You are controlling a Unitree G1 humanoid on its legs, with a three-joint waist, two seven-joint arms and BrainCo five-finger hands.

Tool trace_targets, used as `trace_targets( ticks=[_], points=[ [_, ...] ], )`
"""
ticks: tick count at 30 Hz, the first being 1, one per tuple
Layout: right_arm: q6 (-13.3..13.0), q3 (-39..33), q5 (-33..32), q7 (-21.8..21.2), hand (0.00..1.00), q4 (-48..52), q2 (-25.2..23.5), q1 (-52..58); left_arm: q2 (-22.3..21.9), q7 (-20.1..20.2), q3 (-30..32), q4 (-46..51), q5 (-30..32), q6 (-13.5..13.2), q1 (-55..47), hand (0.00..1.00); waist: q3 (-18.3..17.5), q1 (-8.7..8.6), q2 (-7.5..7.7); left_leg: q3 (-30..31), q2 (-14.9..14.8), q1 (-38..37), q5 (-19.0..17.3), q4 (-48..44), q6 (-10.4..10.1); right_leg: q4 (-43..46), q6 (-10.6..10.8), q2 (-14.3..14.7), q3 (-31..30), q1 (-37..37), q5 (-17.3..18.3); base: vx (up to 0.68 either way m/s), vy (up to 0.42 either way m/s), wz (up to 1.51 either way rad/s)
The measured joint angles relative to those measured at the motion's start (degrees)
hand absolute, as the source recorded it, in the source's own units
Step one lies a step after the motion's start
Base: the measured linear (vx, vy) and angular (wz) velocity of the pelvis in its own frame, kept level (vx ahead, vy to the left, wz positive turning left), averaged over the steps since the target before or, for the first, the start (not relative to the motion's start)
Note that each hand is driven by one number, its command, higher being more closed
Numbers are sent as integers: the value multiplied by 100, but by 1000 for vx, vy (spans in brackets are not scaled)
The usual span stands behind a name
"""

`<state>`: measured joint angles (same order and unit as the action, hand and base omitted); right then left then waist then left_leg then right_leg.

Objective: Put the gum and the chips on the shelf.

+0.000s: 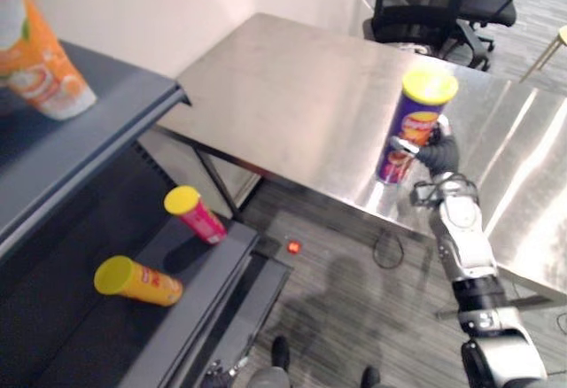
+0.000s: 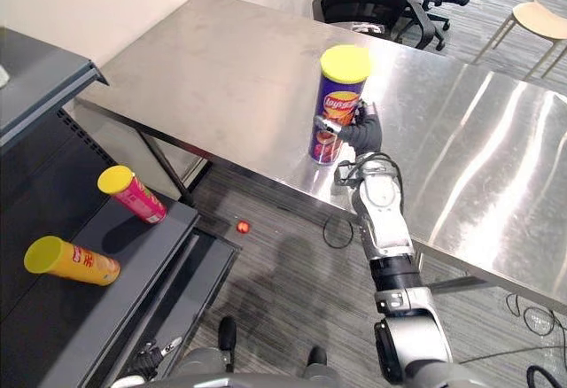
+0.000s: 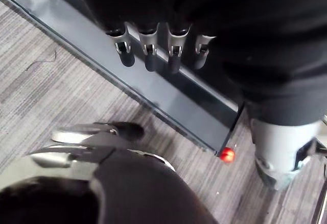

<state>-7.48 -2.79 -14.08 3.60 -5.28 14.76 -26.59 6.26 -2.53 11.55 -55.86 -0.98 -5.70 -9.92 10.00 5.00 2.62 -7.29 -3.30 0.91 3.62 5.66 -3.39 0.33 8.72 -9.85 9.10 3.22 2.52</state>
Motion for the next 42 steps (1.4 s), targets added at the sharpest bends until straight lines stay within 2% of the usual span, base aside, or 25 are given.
trace_targets(
  ticks=[5,12,18,23,26,29,30,33,34,35,36,37,38,39,40,41,42],
  points=[
    [-72,-330,-237,-11,100,869,0,275,-3,-14,11,0,0,5,8,0,-2,-10,0,28,2,1,33,24,19,56,-30,-19,0,-13,20,-48,5,3],
    [-147,-364,-618,-121,100,1618,-7,806,-32,-75,103,-2,1,16,-9,0,-35,-77,12,61,-30,96,155,26,-18,87,-75,27,4,-117,101,-74,-9,2],
    [-148,-380,-626,-179,100,1868,-10,1366,-12,-77,127,-3,3,19,-154,0,-271,-177,93,89,-74,97,179,25,-37,80,-76,69,18,-111,100,-11,-6,2],
    [-148,-416,-629,-247,100,1928,-22,1671,25,-66,124,-6,5,33,-177,0,-413,-173,165,81,-78,74,179,22,-38,122,-79,67,9,-107,102,1,0,-1],
    [-148,-339,-631,-286,100,1941,-227,1698,26,-67,141,-13,1,87,-178,0,-411,-159,167,38,-127,46,198,-20,-41,517,-126,59,-37,-263,240,-4,-3,-6],
    [-154,-113,-744,-270,100,1940,-460,1697,10,-56,259,11,-34,82,-122,0,-323,-158,164,432,-145,408,141,-514,-99,815,-218,79,216,-324,387,-82,-36,54],
    [-179,-10,-784,-270,100,1940,-456,1692,-66,-64,377,21,-66,90,-92,0,-291,-156,120,685,-162,584,160,-616,-126,886,-233,101,445,-340,464,-158,-87,119],
    [-246,191,-865,-278,100,1999,-442,1668,-238,-86,451,248,-129,92,-87,0,-201,-155,-184,1585,-242,1103,437,-438,-378,1254,-475,288,1317,-533,697,-205,-136,146],
    [-249,173,-860,-267,100,2013,-432,1610,-271,-85,386,330,-179,89,-58,0,-157,-79,-257,1506,-341,1233,235,-177,-457,1253,-562,354,1614,-624,740,-308,-180,190],
    [-255,58,-848,-247,100,1996,-417,1529,-245,-84,351,287,-256,96,87,0,-69,3,-126,875,-367,1477,-2,-369,-85,1140,-645,137,2030,-661,717,-288,-124,167],
    [-256,-8,-847,-221,100,1963,-421,1474,-226,-72,384,293,-275,88,134,0,-49,33,-107,451,-323,1642,83,-732,210,1181,-669,-11,2240,-705,704,-210,-92,163],
    [-255,-79,-847,-130,100,1916,-429,1362,-190,-58,399,221,-276,88,128,0,6,16,-70,-236,-259,1778,153,-1559,509,1193,-665,-261,2540,-689,650,-146,-90,141],
    [-262,-151,-842,-74,100,1901,-423,1323,-220,-56,434,177,-275,92,25,0,15,-3,-62,-753,-346,1665,15,-2274,548,1201,-604,-426,2774,-671,545,-111,-86,131],
    [-272,-187,-837,-41,100,1901,-412,1325,-253,-51,474,179,-274,89,-50,0,-1,-7,-114,-926,-453,1558,-208,-2556,493,1186,-592,-466,2902,-630,516,-145,-14,116],
    [-293,-327,-833,-8,100,1907,-397,1353,-319,-45,575,144,-274,91,-137,0,-40,-54,-247,-1115,-691,1326,-677,-2951,368,1199,-581,-529,3202,-547,496,-125,45,110],
    [-299,-478,-834,23,100,1908,-399,1375,-370,-33,665,83,-273,96,-159,0,-62,-74,-324,-1173,-840,1183,-855,-3101,318,1225,-552,-586,3430,-489,479,-128,118,139],
    [-301,-667,-816,93,100,1915,-390,1414,-418,-30,699,73,-273,94,-158,0,-99,-118,-386,-1263,-939,1052,-887,-3036,282,1337,-527,-698,3710,-476,470,-63,121,118]
  ],
)
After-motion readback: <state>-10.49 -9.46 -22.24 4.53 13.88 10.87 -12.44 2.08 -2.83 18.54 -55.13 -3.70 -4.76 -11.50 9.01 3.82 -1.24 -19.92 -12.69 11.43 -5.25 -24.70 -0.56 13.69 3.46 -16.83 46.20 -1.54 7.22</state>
